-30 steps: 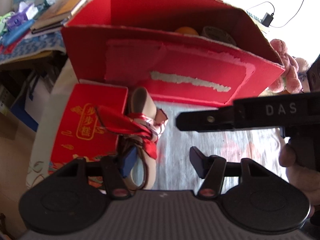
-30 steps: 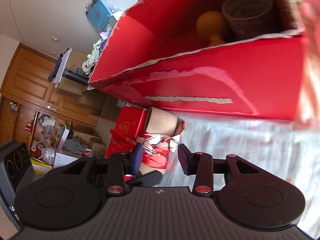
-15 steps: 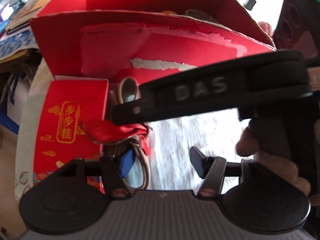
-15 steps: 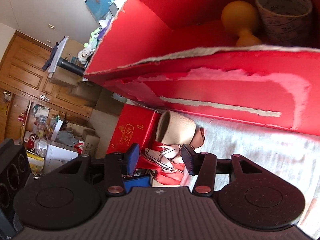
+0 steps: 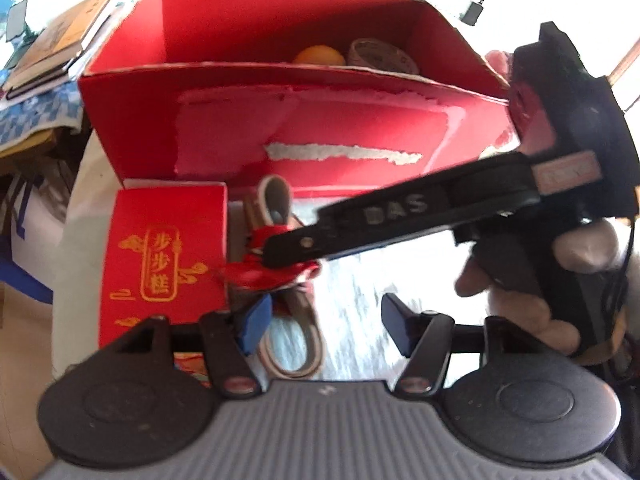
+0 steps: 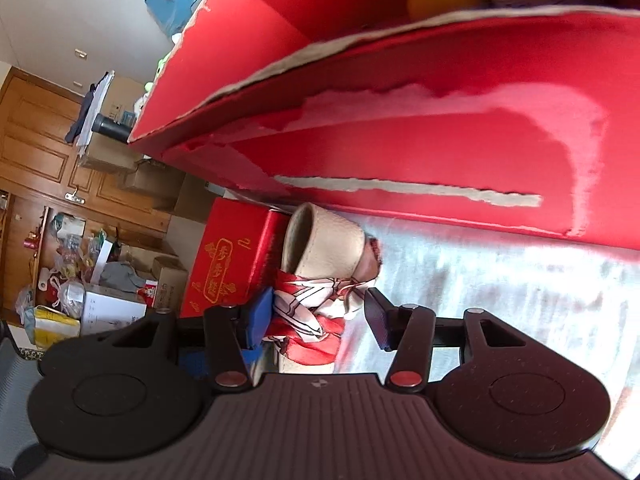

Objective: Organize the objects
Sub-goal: 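Close the right gripper on the red-ribboned beige strap bundle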

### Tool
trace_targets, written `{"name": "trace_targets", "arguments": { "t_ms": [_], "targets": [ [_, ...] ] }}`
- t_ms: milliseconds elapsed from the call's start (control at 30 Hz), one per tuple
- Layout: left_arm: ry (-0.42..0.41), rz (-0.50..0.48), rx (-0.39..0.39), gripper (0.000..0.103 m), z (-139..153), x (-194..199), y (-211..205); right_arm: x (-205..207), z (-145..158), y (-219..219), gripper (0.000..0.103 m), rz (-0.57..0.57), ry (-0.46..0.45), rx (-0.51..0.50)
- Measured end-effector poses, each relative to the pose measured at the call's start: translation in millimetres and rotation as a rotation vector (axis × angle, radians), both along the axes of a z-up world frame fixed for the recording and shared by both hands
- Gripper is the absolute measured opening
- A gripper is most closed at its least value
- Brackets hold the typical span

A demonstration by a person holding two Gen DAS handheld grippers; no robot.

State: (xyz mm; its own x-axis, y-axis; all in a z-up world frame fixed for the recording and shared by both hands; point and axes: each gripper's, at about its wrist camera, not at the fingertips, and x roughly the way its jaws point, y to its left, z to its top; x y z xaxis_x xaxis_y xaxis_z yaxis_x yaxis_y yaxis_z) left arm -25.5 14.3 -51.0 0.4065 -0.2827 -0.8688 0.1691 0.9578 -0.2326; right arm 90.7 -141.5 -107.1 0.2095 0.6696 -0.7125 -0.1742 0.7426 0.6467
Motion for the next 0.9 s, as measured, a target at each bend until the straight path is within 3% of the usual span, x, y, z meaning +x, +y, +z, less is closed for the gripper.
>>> {"name": "trace_targets", "arguments": {
  "t_ms": [200, 367, 767, 900],
  "targets": [
    [-0.016, 0.003, 0.042, 0.064, -1, 4, -10, -2, 0, -10, 0.053, -0.03, 0.004, -0.001],
    [-0.036, -0.002, 0.023, 0.066, 7, 8, -5, -5, 1, -13, 0.054, -0.048, -0.005, -0.013],
    [0.052, 0.019, 0.047, 0.062, -26, 35, -19, -5, -1, -20, 0.056, -0.087, 0.01, 0.006],
    [0.066, 0.033, 0.058, 0.057, -31, 39, -19, -4, -4, -18, 0.056, -0.097, 0.026, 0.034]
  ]
}}
